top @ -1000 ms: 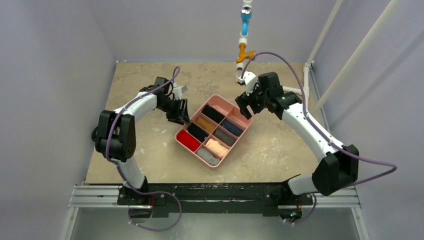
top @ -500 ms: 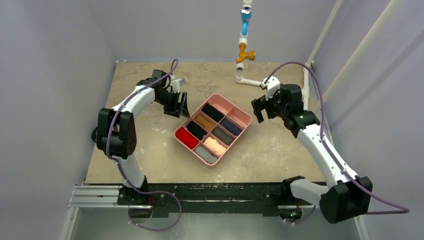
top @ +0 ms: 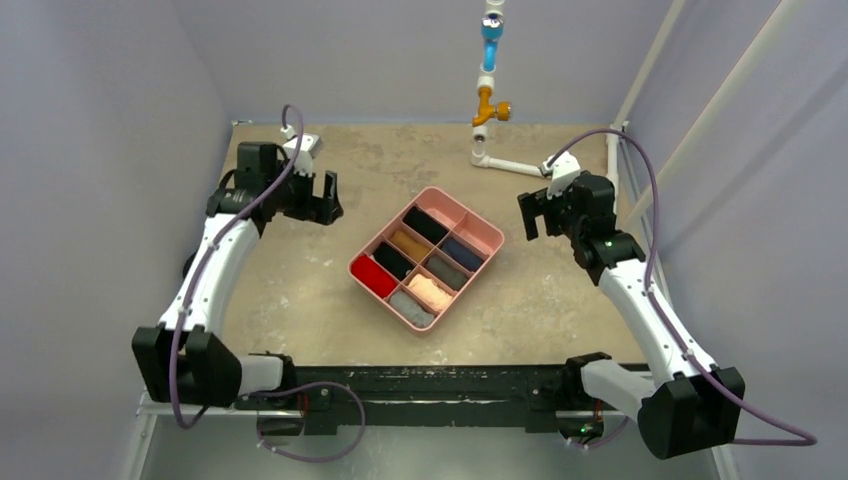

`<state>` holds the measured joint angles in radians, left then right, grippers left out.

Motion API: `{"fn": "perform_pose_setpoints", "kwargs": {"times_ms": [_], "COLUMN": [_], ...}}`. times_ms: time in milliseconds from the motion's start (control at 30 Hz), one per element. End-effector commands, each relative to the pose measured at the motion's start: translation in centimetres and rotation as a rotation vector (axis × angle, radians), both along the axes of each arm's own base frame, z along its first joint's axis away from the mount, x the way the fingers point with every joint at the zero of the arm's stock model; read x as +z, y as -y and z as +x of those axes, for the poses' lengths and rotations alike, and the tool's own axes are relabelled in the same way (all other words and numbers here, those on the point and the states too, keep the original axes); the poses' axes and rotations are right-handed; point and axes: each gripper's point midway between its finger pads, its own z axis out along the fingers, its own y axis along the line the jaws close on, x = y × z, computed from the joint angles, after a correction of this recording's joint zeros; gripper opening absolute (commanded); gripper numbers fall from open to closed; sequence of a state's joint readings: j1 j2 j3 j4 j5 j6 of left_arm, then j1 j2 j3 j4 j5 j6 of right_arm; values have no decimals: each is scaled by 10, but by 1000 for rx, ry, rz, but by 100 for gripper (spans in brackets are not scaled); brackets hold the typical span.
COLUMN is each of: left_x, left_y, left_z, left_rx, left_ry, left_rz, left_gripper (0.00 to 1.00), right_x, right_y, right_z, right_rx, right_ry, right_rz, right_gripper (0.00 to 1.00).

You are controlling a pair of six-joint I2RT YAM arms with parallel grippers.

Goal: Roll the underwear
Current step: Reset both arms

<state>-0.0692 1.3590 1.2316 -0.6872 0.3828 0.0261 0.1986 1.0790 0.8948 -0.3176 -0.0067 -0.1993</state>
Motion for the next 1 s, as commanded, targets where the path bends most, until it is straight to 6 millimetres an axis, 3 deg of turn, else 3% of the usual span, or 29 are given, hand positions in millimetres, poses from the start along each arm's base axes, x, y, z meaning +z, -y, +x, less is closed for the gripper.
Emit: {"fn": "perform_pose_setpoints", "kwargs": {"times_ms": [0,267,467,600,967], "left_x": [38,74,63,67,58], "left_y": [-27,-34,-40,-52,-50], "left_z": [-4,-34,-41,-40,-37], "left_rx": [56,79,106,157,146], "left_ry": [236,435,485,536,512], "left_rz": [123,140,155,192,191], "left_gripper": [99,100,100,100,100], "right_x": [30,44,61,70,59], "right_y": [13,18,25,32,31], "right_z": [5,-8,-17,-21,-21], "right_rx": [-61,-40,-54,-66,-51], "right_ry": [121,187,254,294,268], "right_rz": [-3,-17,-26,-57,-75], "right_gripper": [99,99,99,99,99]}}
